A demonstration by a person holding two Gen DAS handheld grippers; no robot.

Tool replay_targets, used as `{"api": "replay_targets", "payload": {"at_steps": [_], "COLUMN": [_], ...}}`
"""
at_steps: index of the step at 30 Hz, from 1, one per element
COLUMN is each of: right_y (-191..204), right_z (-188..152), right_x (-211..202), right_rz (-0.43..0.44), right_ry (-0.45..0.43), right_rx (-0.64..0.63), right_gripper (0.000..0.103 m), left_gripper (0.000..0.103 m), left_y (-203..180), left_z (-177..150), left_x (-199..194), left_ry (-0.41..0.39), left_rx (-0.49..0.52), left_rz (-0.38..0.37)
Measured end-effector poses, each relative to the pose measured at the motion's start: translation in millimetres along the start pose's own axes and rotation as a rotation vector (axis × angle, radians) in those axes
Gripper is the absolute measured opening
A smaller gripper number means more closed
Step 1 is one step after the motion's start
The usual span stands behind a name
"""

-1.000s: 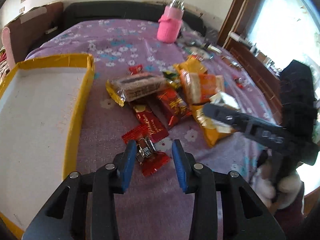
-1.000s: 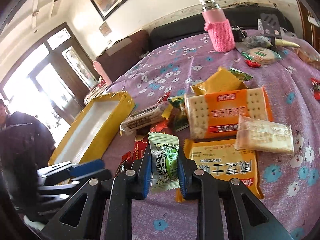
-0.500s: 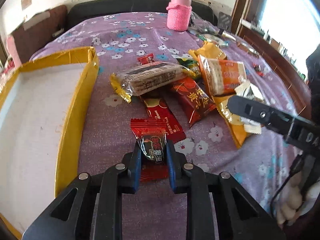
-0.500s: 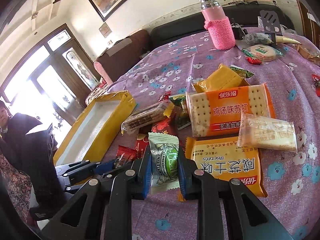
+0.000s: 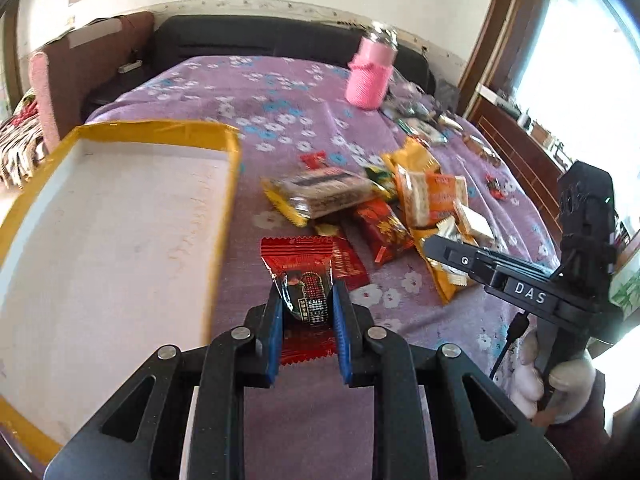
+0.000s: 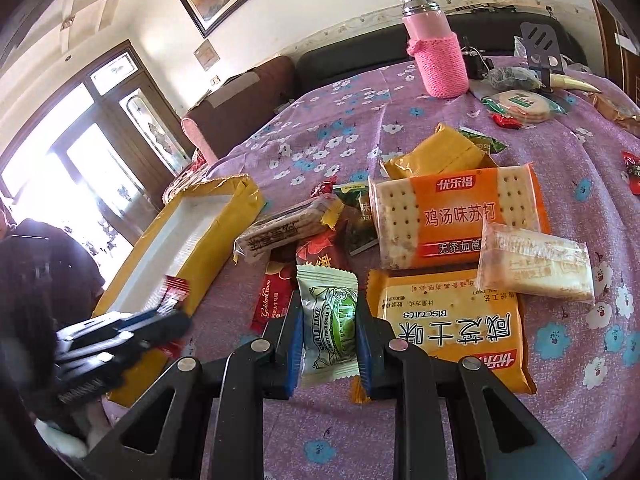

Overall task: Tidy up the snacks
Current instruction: 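Carry both candies over the yellow tray and open both tools to drop them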

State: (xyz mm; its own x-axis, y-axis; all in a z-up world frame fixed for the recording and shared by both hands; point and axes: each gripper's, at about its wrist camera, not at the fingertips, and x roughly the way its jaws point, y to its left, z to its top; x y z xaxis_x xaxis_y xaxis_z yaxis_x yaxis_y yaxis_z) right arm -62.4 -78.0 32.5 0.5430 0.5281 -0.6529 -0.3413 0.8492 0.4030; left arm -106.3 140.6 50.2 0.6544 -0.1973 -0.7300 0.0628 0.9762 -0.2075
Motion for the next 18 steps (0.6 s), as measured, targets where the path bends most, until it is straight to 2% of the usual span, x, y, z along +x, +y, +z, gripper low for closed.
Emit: {"api": "replay_targets", "payload": {"at_steps": [6,12,18], "right_y": [20,80,155], "right_z": [4,25,59], "right_x": [-4,-4,4], "right_rz": [0.014,0.124,0.236], "right_ry": [0.016,0.042,0.07], "right_rx": [-0.011,-0.076,-0.159], "right_gripper": [0.023,0.023,0.023], "left_gripper": [0.019,0.019,0.02], "left_y": [46,90,115], "left_z": [1,2,28], "left_x": [-33,-61,-103], "left_ry": [-0.056,-0.108,-0.164], "left_rx": [-0.057,-0.126,-0.1], "left_rz": [0.062,0.107,0.138]}}
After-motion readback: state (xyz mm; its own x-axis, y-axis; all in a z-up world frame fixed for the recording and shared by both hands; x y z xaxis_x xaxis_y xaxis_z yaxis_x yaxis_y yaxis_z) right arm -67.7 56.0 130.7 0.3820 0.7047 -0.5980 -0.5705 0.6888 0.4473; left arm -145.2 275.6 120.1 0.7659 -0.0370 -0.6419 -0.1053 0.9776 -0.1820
